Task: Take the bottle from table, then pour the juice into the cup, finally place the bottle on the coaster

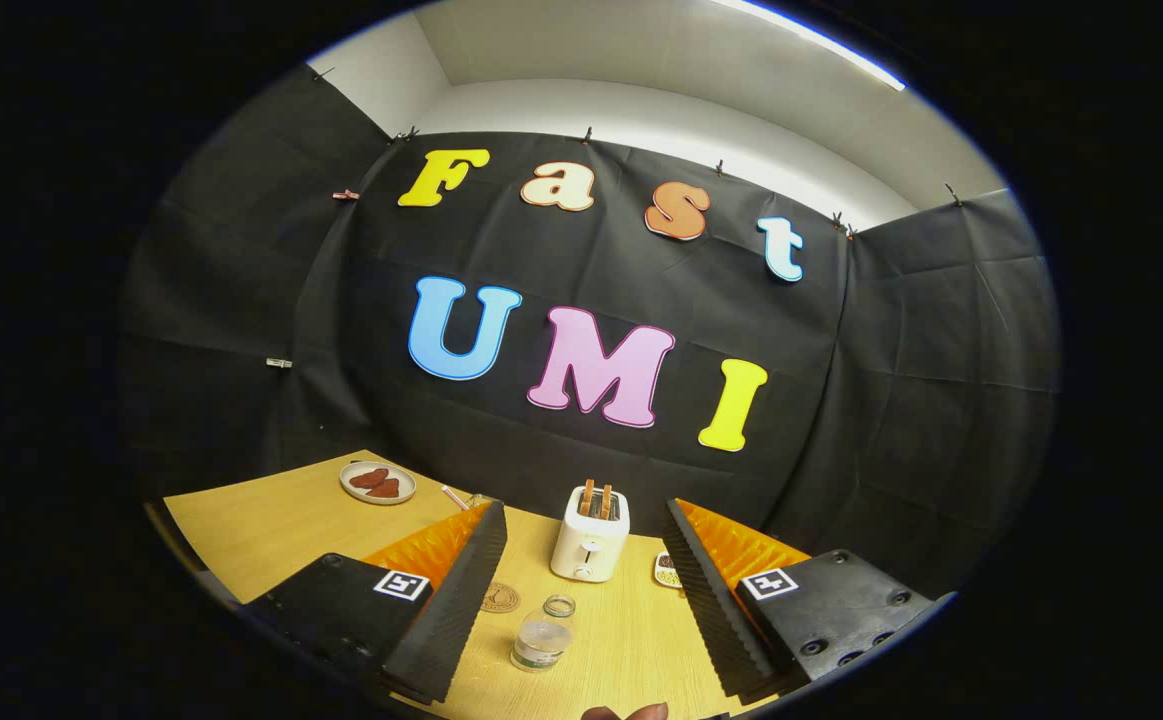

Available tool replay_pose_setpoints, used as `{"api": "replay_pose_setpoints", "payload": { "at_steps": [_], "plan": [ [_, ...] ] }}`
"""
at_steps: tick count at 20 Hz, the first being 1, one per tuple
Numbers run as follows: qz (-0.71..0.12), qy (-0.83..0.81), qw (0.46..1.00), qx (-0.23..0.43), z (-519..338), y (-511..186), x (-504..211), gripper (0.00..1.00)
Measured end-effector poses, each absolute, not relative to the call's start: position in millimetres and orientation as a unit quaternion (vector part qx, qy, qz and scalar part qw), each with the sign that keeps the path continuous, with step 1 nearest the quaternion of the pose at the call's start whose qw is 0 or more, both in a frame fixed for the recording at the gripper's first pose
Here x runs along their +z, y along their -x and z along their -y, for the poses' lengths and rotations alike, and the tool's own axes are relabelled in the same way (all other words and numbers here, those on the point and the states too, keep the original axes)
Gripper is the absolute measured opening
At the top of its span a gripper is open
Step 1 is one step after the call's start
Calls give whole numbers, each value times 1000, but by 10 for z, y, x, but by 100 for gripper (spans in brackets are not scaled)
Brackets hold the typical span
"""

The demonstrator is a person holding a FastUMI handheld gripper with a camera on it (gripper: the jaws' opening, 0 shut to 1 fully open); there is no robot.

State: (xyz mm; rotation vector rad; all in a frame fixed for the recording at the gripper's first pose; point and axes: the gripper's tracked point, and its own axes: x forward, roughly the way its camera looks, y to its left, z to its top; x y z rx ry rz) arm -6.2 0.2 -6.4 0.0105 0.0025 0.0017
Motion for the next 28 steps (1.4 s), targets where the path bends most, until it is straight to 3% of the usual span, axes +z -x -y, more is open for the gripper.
{"api": "replay_pose_setpoints", "payload": {
  "at_steps": [13, 28],
  "plan": [
    [-7, -35, 999, 31, -86, 177, -483, 97],
    [-53, -83, 993, 66, -427, -104, -2319, 97]
  ]
}}
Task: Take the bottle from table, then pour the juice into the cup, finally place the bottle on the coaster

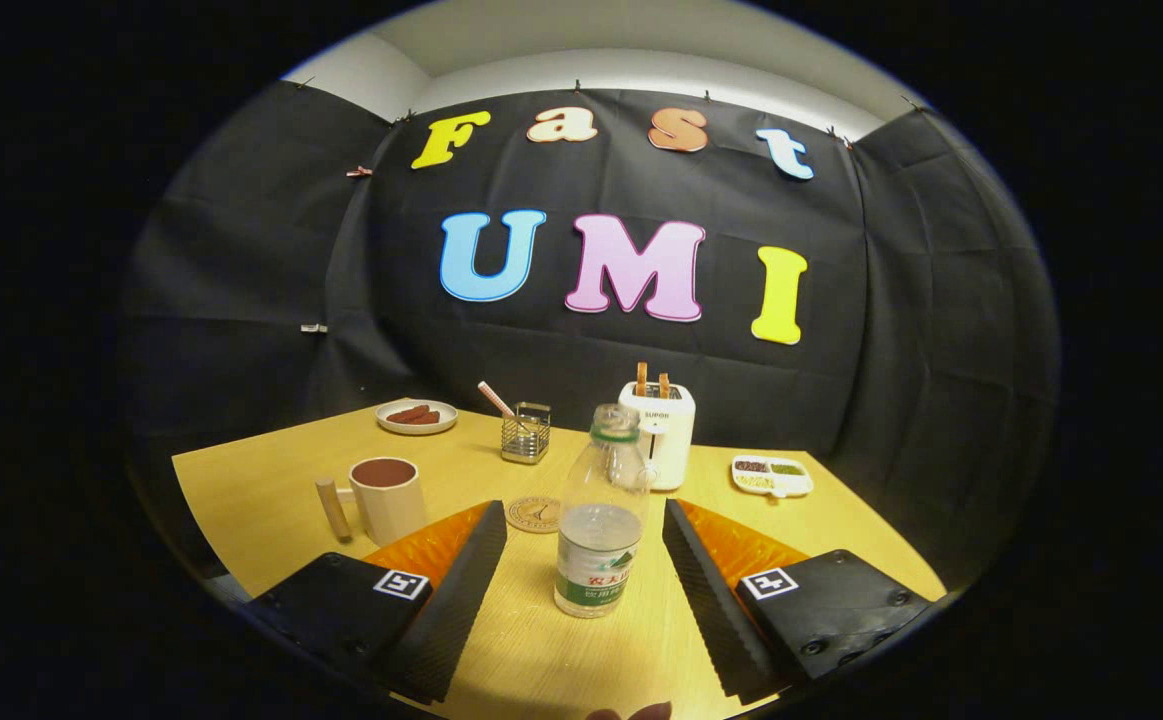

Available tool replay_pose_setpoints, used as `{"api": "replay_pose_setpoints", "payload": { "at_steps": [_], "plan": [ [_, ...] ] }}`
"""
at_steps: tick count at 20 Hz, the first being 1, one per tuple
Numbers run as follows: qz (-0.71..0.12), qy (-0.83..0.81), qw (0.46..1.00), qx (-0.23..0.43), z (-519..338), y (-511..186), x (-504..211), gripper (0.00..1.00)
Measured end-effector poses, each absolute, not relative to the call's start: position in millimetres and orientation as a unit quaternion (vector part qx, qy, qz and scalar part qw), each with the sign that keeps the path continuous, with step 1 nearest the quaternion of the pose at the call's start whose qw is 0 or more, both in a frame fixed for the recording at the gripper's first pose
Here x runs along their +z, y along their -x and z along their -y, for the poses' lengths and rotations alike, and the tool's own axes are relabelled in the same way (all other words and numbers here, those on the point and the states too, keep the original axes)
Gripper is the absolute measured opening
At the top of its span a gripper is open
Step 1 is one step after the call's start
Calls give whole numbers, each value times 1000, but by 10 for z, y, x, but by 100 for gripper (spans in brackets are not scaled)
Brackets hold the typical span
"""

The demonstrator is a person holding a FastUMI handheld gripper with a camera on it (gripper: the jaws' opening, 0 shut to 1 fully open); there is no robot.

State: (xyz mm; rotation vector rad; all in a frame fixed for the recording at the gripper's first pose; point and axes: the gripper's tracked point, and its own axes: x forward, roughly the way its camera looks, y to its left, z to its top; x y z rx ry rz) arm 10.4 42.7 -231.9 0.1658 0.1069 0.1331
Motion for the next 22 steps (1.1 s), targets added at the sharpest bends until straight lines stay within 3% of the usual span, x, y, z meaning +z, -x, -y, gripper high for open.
{"api": "replay_pose_setpoints", "payload": {
  "at_steps": [16, 17, 20, 22],
  "plan": [
    [-49, -100, 994, 16, -459, -829, -3011, 97],
    [-48, -98, 994, 11, -445, -860, -3033, 96],
    [-52, -109, 993, 6, -454, -903, -3051, 79],
    [-67, -98, 993, -7, -428, -949, -3079, 75]
  ]
}}
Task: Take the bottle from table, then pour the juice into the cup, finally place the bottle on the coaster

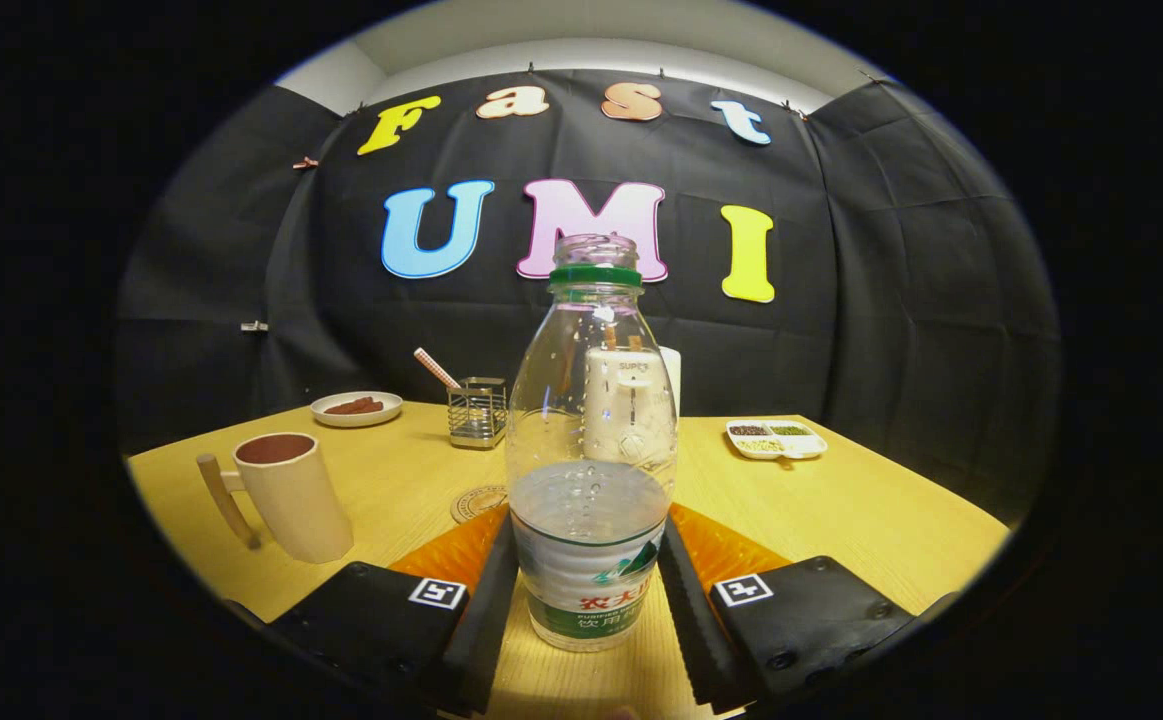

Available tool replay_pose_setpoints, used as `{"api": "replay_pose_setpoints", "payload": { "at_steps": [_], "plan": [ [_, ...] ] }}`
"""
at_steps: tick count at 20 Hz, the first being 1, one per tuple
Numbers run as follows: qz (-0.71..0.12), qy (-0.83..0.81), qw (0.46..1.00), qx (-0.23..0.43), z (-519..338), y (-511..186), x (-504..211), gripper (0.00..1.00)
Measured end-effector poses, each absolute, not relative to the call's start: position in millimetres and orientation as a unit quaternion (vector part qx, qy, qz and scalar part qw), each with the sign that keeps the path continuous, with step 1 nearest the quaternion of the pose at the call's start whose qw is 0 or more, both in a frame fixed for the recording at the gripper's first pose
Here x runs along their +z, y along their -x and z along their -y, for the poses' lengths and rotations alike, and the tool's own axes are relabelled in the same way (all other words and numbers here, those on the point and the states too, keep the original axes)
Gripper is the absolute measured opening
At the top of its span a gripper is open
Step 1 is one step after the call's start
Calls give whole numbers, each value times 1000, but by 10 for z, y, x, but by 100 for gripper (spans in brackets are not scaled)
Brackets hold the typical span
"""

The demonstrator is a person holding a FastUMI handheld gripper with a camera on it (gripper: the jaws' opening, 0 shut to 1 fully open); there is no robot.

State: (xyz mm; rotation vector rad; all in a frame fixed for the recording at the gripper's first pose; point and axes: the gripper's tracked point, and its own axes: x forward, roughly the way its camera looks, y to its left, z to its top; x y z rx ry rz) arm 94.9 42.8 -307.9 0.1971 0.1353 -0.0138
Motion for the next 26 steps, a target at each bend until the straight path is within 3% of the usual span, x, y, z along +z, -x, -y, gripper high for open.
{"api": "replay_pose_setpoints", "payload": {
  "at_steps": [4, 10, 11, 26],
  "plan": [
    [-69, -41, 996, -39, -319, -960, -2899, 71],
    [-57, 68, 996, -31, -382, -1044, -2533, 70],
    [-57, 82, 995, -26, -400, -1032, -2470, 66],
    [-45, 346, 934, 80, -1086, -984, -2132, 66]
  ]
}}
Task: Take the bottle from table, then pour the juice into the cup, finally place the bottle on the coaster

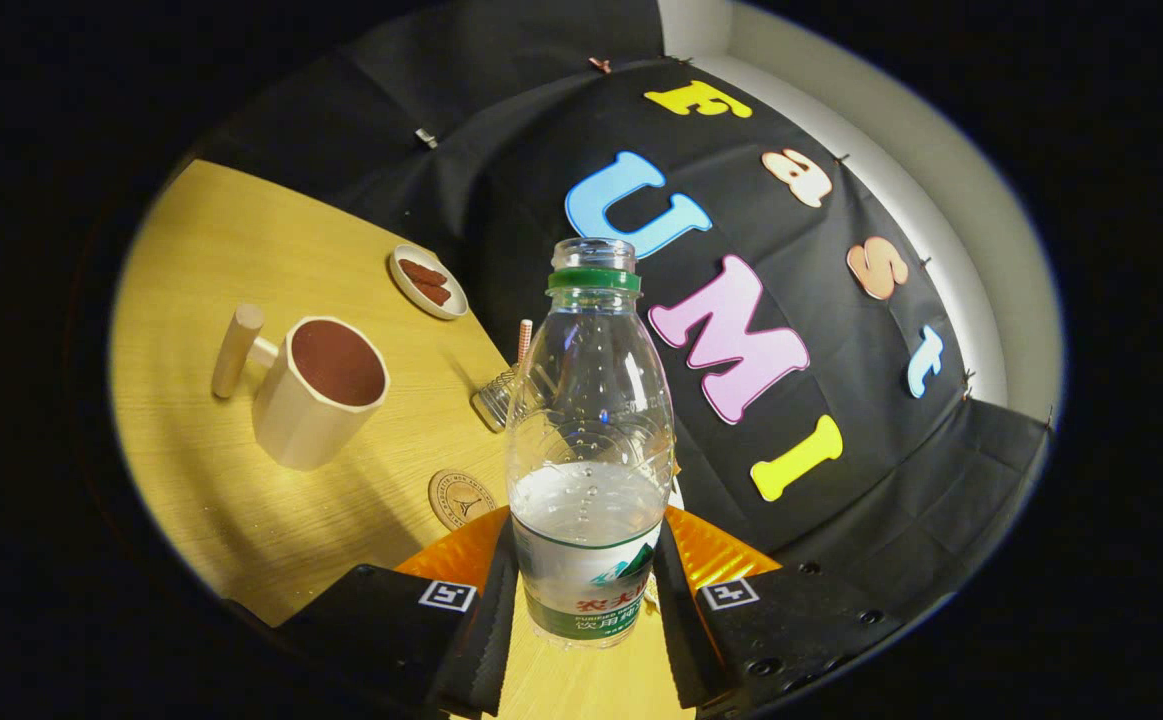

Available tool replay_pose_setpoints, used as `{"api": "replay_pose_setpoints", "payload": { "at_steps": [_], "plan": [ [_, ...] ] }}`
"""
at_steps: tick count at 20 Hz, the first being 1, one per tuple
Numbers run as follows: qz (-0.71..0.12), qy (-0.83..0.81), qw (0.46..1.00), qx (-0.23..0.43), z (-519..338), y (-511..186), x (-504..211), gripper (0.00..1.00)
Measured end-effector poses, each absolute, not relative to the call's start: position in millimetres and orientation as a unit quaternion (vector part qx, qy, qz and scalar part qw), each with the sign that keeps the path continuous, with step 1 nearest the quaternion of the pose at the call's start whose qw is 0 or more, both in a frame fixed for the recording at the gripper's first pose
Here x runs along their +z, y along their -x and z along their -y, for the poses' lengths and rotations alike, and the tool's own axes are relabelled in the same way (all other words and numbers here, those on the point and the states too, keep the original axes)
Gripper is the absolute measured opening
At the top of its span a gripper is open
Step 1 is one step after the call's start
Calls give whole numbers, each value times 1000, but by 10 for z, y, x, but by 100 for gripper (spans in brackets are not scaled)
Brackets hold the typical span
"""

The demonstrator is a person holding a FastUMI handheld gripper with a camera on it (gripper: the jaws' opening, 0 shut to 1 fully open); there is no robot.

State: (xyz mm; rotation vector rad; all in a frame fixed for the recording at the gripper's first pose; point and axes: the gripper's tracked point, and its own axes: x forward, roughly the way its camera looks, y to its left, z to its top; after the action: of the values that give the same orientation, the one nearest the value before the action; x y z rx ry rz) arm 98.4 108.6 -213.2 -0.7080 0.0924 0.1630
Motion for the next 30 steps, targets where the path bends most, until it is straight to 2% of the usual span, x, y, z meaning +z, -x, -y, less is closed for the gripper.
{"api": "replay_pose_setpoints", "payload": {
  "at_steps": [17, 30],
  "plan": [
    [-72, 513, 848, 113, -1349, -1164, -2440, 66],
    [-59, 593, 795, 113, -1367, -1248, -2401, 66]
  ]
}}
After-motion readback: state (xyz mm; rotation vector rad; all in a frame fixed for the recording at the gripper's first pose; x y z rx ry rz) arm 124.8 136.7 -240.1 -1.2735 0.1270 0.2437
